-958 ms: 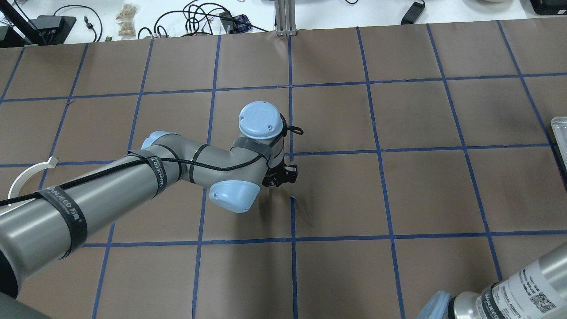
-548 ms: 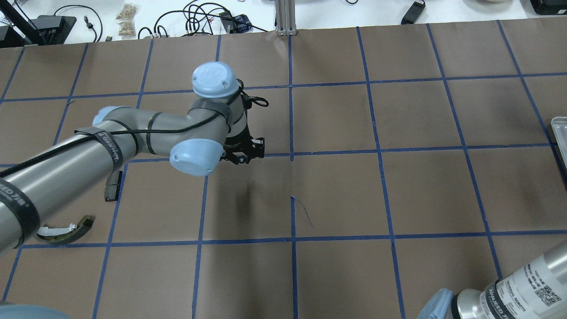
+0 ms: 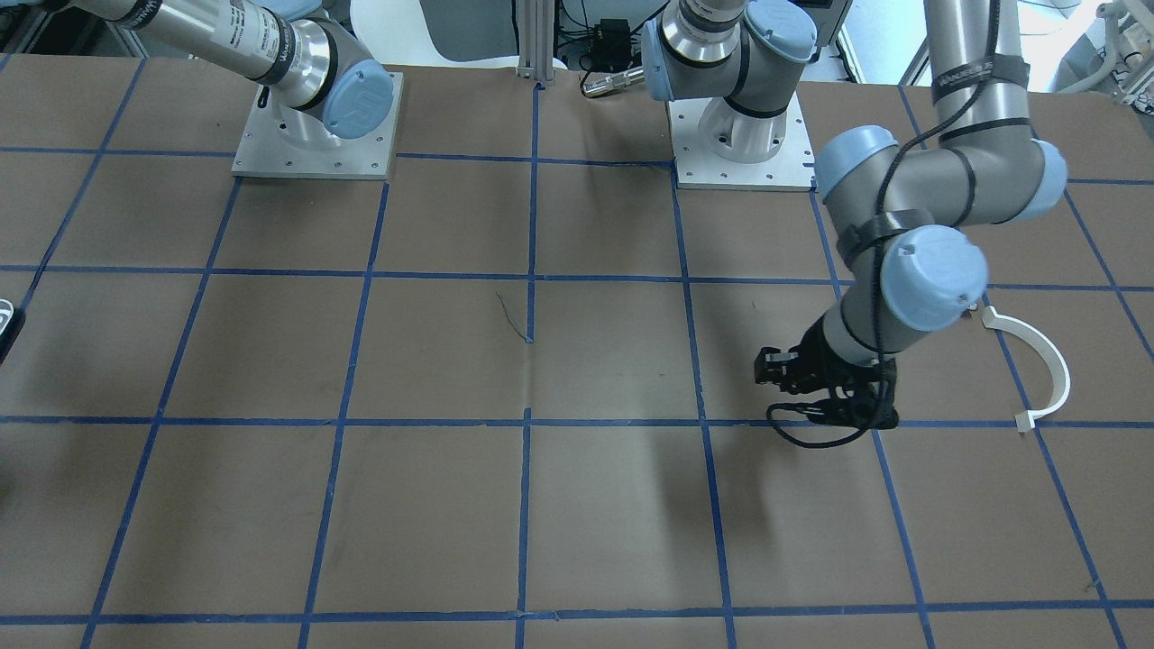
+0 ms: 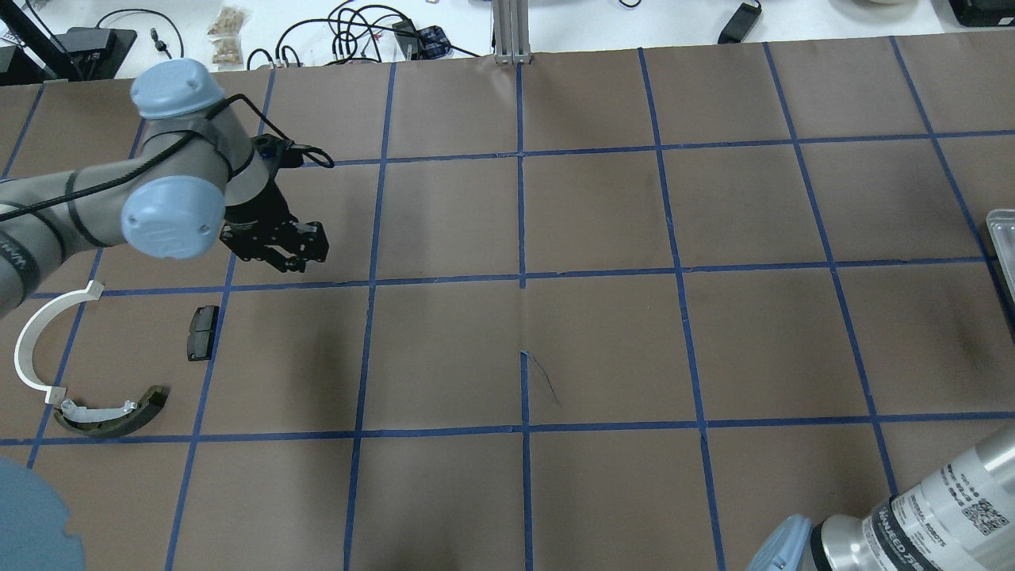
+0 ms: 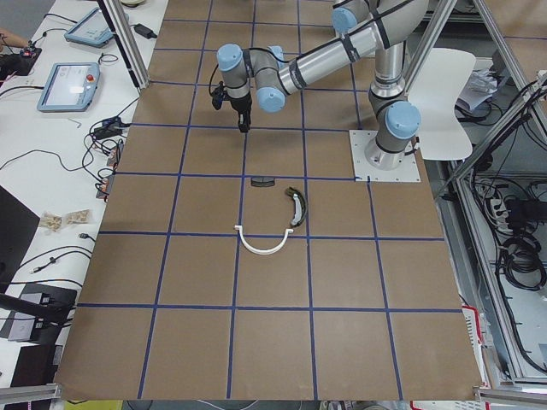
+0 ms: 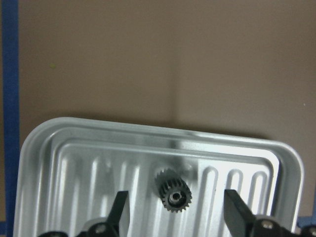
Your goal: Place bearing gear from tray to pile
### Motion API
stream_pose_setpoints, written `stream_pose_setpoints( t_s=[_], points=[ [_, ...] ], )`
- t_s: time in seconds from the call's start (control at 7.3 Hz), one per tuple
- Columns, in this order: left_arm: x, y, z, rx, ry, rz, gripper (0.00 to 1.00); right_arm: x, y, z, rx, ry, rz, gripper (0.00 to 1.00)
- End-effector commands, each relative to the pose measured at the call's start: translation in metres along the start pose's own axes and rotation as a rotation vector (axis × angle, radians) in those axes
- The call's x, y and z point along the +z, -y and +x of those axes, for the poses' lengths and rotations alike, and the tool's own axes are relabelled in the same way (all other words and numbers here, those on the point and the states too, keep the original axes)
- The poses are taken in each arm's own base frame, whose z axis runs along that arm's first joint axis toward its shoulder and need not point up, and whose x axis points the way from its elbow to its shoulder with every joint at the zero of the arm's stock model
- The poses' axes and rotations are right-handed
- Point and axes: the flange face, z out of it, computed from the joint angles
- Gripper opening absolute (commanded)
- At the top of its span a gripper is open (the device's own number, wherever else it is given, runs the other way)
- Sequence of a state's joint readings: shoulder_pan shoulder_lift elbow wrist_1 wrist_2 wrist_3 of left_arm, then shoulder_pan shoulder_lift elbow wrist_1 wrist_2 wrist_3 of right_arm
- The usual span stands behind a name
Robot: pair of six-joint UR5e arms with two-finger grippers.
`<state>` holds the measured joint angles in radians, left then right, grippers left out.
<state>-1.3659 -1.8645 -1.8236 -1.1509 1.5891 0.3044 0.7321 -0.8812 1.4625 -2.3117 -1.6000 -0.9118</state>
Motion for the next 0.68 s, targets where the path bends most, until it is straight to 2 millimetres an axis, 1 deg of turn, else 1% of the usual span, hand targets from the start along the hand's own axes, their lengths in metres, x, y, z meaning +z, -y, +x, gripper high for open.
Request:
stream_pose_setpoints(
  t_s=[0.0,0.14,0.27,0.41,0.55],
  points=[
    [0.011,-0.023,-0.123,0.058,-0.004,-0.021,0.0,0.008,-0.001,-0.001,0.001,0.009,-0.009,0.69],
    [0.017,-0.034,-0.161,0.025,0.011,-0.042,0.0,0.011,-0.001,0.0,-0.001,0.007,-0.017,0.61],
    [0.028,-0.038,-0.186,-0.009,0.016,-0.028,0.0,0.011,-0.001,0.001,-0.001,0.003,-0.019,0.5],
    [0.044,-0.04,-0.196,-0.03,0.028,-0.011,0.0,0.012,-0.002,0.0,-0.003,0.003,-0.022,0.26],
    [0.061,-0.049,-0.201,-0.051,0.025,-0.009,0.0,0.011,-0.001,0.001,-0.03,0.003,-0.022,0.13]
  ],
)
